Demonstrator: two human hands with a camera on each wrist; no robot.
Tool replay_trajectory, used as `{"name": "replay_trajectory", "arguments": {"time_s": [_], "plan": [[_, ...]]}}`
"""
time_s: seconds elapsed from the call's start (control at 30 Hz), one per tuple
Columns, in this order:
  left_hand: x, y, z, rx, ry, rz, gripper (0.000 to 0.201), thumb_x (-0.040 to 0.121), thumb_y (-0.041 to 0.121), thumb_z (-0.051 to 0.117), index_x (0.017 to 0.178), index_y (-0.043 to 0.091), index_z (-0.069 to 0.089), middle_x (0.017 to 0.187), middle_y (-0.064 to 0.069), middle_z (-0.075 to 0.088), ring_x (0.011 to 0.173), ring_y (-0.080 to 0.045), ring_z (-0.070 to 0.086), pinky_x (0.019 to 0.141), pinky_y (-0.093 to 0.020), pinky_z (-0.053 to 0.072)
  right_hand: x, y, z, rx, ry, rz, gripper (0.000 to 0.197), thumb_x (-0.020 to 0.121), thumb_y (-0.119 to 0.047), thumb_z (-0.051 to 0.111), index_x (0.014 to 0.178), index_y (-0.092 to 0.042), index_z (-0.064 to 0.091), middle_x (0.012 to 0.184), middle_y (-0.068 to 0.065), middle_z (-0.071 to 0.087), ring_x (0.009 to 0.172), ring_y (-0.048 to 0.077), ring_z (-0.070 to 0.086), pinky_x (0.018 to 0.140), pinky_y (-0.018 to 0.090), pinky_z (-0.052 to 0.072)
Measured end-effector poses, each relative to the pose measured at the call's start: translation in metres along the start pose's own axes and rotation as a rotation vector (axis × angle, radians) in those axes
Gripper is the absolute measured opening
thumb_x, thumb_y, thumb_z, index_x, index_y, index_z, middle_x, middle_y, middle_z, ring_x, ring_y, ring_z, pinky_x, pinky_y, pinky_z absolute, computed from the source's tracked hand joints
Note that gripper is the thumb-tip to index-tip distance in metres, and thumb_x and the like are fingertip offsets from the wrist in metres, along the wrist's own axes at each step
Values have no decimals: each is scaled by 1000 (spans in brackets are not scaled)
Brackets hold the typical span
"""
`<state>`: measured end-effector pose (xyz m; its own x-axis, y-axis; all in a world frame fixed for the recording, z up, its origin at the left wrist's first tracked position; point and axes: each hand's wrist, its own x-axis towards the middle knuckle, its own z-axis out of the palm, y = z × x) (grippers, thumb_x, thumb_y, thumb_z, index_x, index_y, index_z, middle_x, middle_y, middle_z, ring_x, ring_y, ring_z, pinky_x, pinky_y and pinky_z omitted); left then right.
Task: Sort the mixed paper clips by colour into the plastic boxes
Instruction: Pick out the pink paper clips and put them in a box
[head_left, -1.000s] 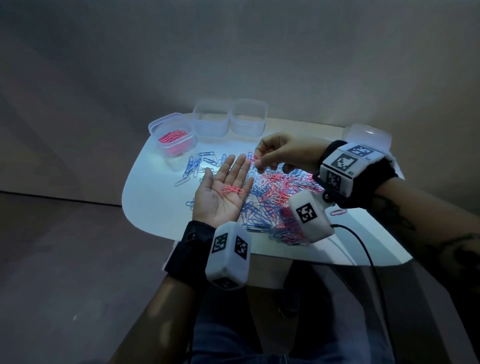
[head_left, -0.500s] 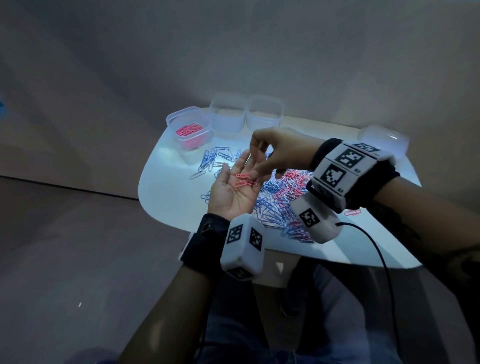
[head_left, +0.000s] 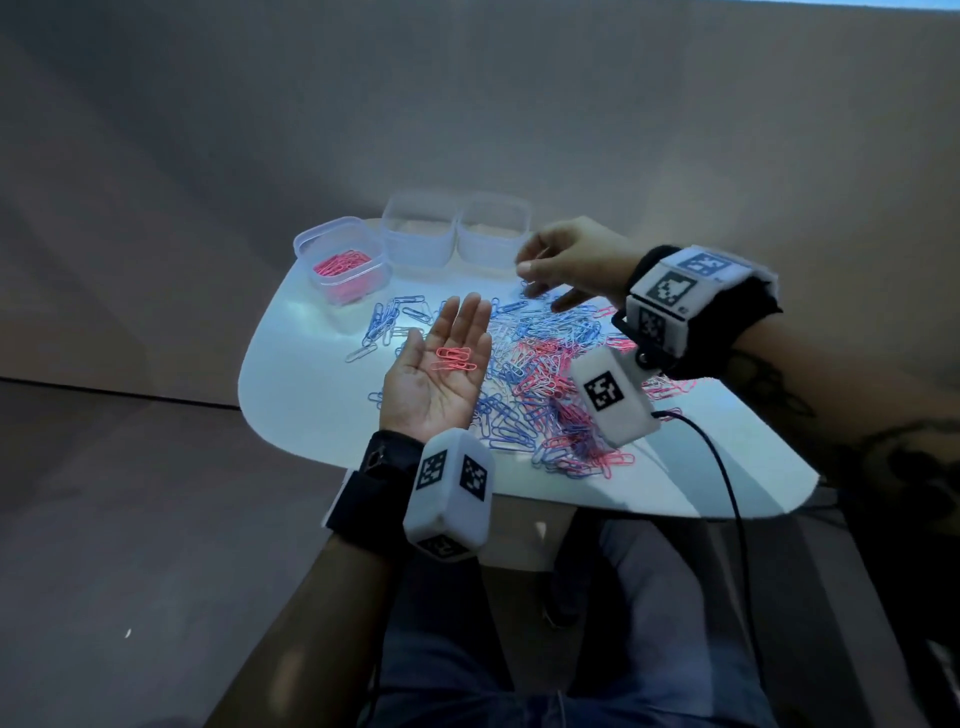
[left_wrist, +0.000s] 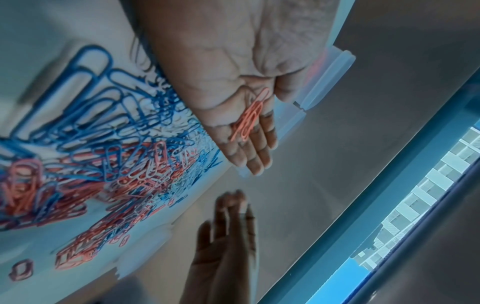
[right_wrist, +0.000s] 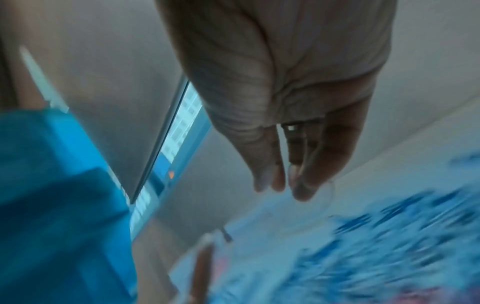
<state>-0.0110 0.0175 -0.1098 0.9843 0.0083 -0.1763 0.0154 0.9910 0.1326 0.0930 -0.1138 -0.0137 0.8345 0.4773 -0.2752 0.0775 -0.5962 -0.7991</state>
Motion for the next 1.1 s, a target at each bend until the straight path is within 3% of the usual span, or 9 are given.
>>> {"name": "replay_trajectory", "arguments": {"time_s": [0.1, 0.17, 0.3, 0.47, 0.57, 0.8, 0.87, 0.97, 1.1], "plan": [[1, -1, 1, 53, 13, 3, 62, 101, 33, 22, 92, -6, 70, 103, -21, 68, 91, -32, 70, 75, -41, 55, -5, 17, -12, -483, -67, 7, 10, 86, -9, 62, 95, -11, 65, 65, -3, 51, 67, 15, 51, 44, 10, 41], [0, -2, 2, 77, 14, -2, 65, 102, 33, 20, 91, -5, 71, 103, -20, 69, 91, -31, 70, 76, -40, 55, -8, 26, -5, -704, -128, -4, 18, 82, -11, 67, 99, -7, 69, 70, -1, 57, 72, 15, 50, 51, 14, 36], [-1, -2, 2, 94, 28, 0, 63, 101, 33, 20, 93, -5, 70, 105, -20, 68, 92, -30, 70, 77, -40, 55, -2, 32, 13, -770, -146, -62, 32, 79, -20, 71, 109, -10, 63, 106, 8, 65, 86, 14, 48, 71, 21, 33], [-1, -3, 4, 118, 46, 1, 59, 101, 34, 20, 99, -3, 66, 105, -19, 69, 92, -29, 70, 77, -38, 55, 4, 28, 15, -887, -164, -62, 26, 78, -20, 72, 101, -12, 64, 105, 6, 67, 88, 19, 54, 73, 24, 39], [-1, -3, 3, 128, 46, -5, 65, 101, 34, 20, 92, -4, 71, 104, -19, 69, 92, -29, 70, 77, -38, 55, 5, 26, 17, -960, -152, -77, 19, 77, -20, 72, 95, -14, 67, 100, 5, 69, 96, 23, 62, 70, 26, 42], [-2, -4, 4, 163, 59, 6, 52, 102, 35, 19, 109, 1, 57, 102, -17, 70, 91, -26, 70, 77, -36, 56, 2, 32, 12, -867, -122, -96, 18, 84, -14, 63, 99, -5, 67, 103, 12, 68, 96, 26, 58, 78, 28, 44], [-1, -4, 4, 163, 59, 5, 52, 101, 35, 19, 109, 1, 57, 103, -17, 70, 91, -27, 70, 78, -37, 55, -2, 34, 8, -800, -109, -83, 19, 86, -12, 61, 100, -2, 66, 98, 13, 66, 85, 22, 53, 67, 23, 40], [0, -4, 2, 171, 58, 2, 52, 101, 36, 19, 109, 2, 57, 103, -16, 70, 92, -26, 70, 79, -37, 55, -8, 33, -3, -613, -127, -38, 8, 89, -13, 59, 91, -7, 63, 72, 0, 55, 62, 11, 45, 51, 11, 32], [2, -3, 1, 222, 81, 3, 50, 101, 38, 20, 109, 5, 58, 104, -14, 69, 92, -23, 70, 79, -36, 55, -15, 24, -9, -349, -186, 3, 21, 91, -16, 56, 71, -20, 51, 67, -3, 50, 56, 6, 42, 44, 14, 36]]}}
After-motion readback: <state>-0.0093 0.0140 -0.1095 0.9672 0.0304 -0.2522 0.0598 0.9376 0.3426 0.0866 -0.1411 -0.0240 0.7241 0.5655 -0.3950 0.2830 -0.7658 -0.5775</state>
